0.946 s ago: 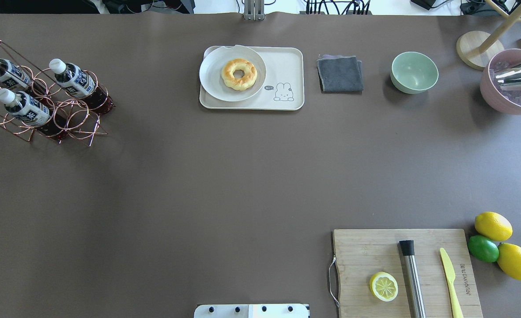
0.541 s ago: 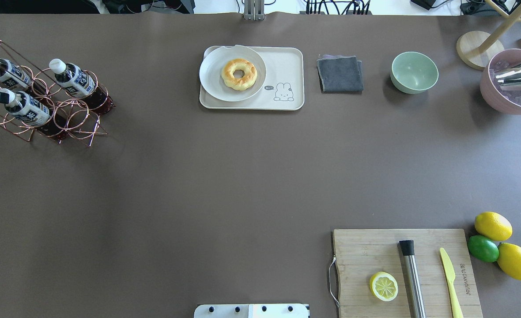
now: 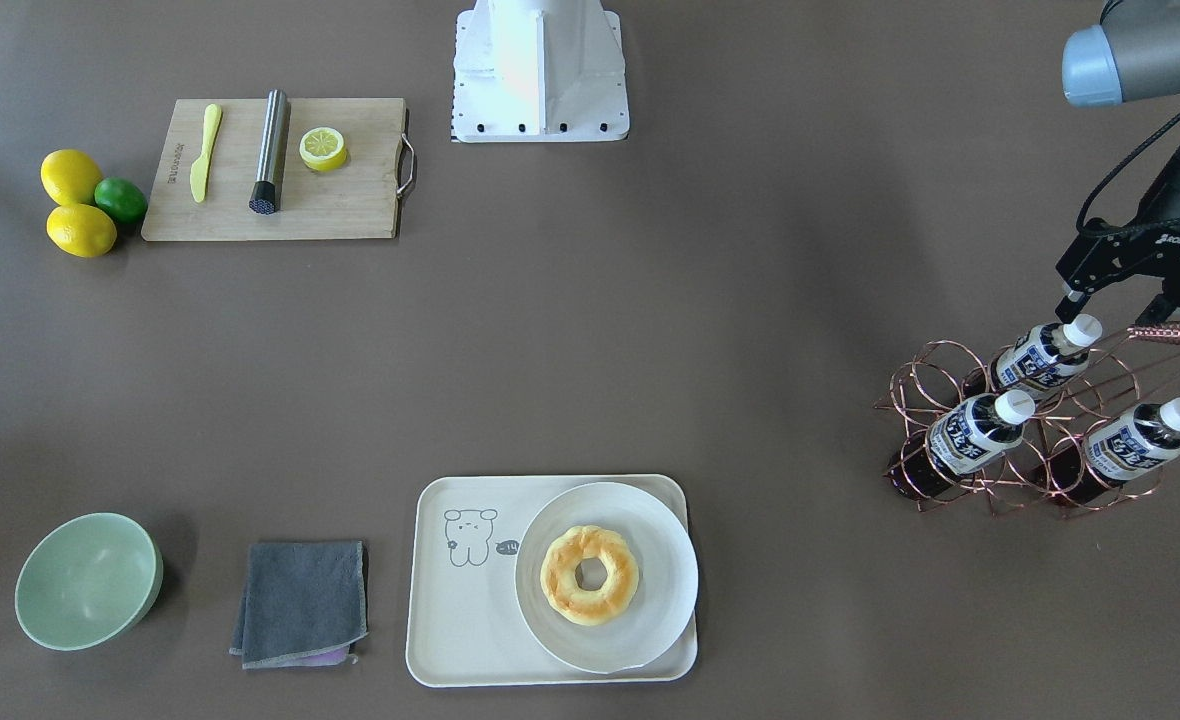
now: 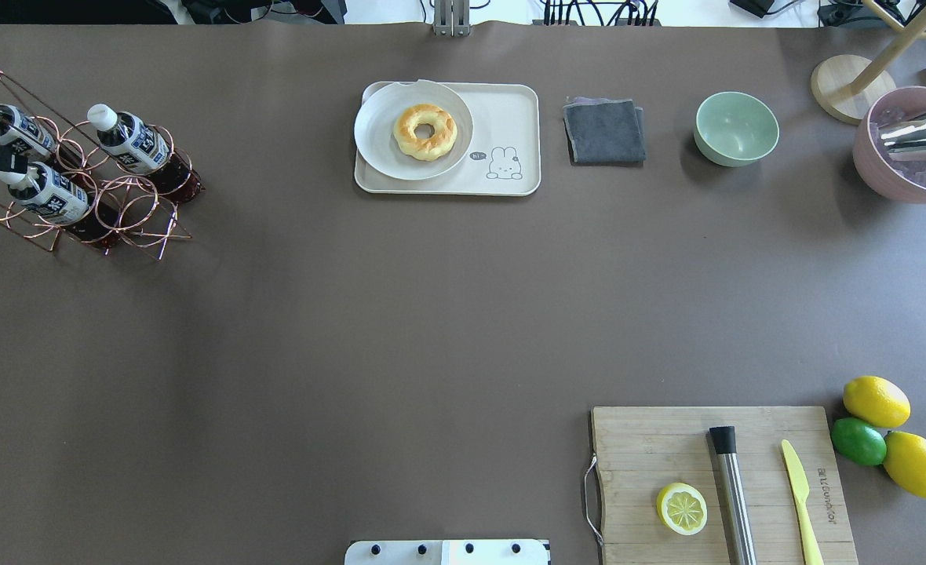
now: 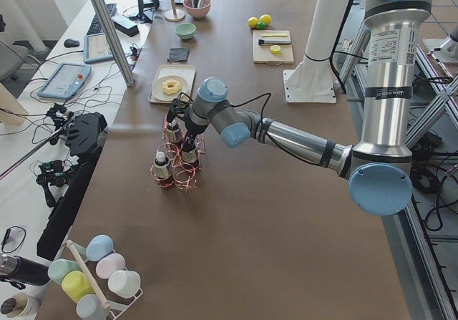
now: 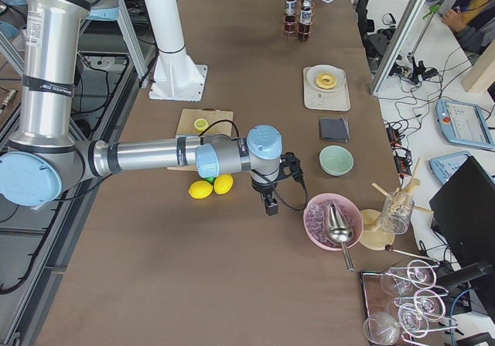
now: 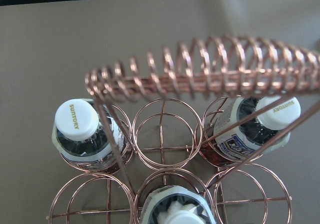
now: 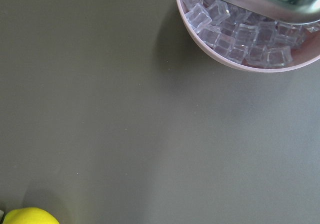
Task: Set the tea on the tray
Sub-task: 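Lower the left gripper and grasp the nearest tea bottle's cap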
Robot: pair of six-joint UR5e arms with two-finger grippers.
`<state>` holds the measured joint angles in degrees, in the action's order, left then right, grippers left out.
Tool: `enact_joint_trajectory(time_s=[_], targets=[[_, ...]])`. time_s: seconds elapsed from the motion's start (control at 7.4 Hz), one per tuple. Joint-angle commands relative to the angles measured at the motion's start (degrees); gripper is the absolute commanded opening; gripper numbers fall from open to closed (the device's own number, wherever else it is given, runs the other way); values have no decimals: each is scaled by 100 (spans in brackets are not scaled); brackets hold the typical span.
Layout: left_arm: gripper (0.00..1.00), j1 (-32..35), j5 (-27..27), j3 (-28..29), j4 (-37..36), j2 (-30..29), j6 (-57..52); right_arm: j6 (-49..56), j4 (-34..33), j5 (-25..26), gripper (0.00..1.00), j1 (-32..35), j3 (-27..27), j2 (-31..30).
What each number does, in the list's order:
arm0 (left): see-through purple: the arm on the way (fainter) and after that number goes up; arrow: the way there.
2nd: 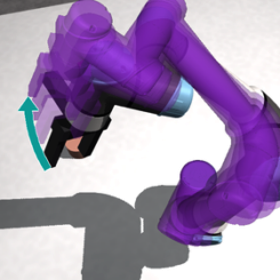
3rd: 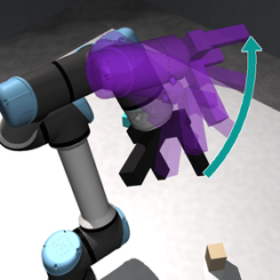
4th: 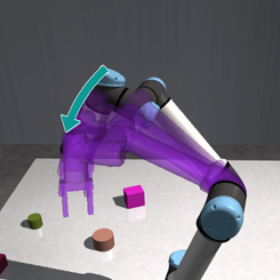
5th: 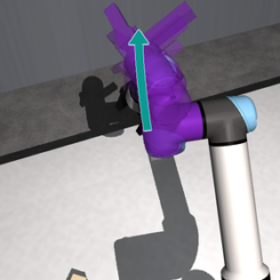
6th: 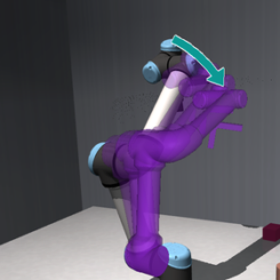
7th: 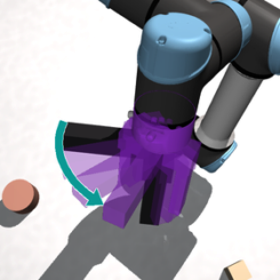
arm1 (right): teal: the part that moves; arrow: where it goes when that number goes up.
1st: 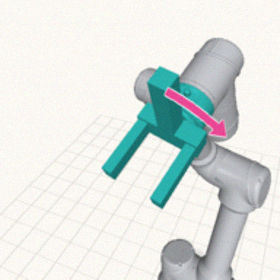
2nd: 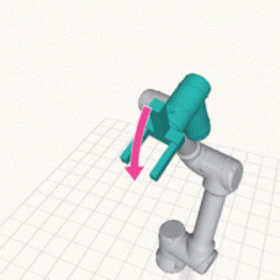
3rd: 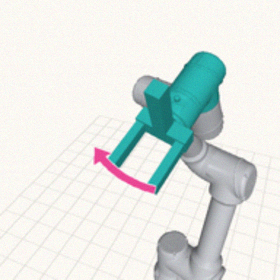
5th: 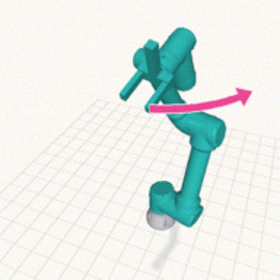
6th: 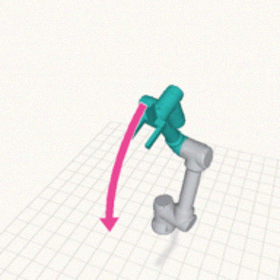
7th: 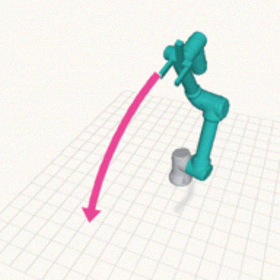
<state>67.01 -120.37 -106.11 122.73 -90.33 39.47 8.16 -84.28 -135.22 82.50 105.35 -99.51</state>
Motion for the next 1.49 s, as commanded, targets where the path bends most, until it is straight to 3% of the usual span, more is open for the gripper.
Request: enact_joint_trajectory(time_s=[0.0,0.14,0.41,0.68,0.81,1.35], targets=[[89,-117,13,47,-3,-10,-36,-51,-1,5,100,-49,-14,2],[88,-162,13,38,-3,-2,-36,-51,-1,5,100,-49,-23,2],[73,-171,22,47,-3,25,-36,-51,-1,-4,100,-49,-14,-25],[41,-171,13,38,6,51,-36,-51,8,-13,100,-49,-14,-25],[0,-171,13,20,-3,60,16,-51,8,-13,100,-49,-14,-25],[0,47,-48,-268,-21,33,-97,-51,8,-13,100,-58,-14,-25]])
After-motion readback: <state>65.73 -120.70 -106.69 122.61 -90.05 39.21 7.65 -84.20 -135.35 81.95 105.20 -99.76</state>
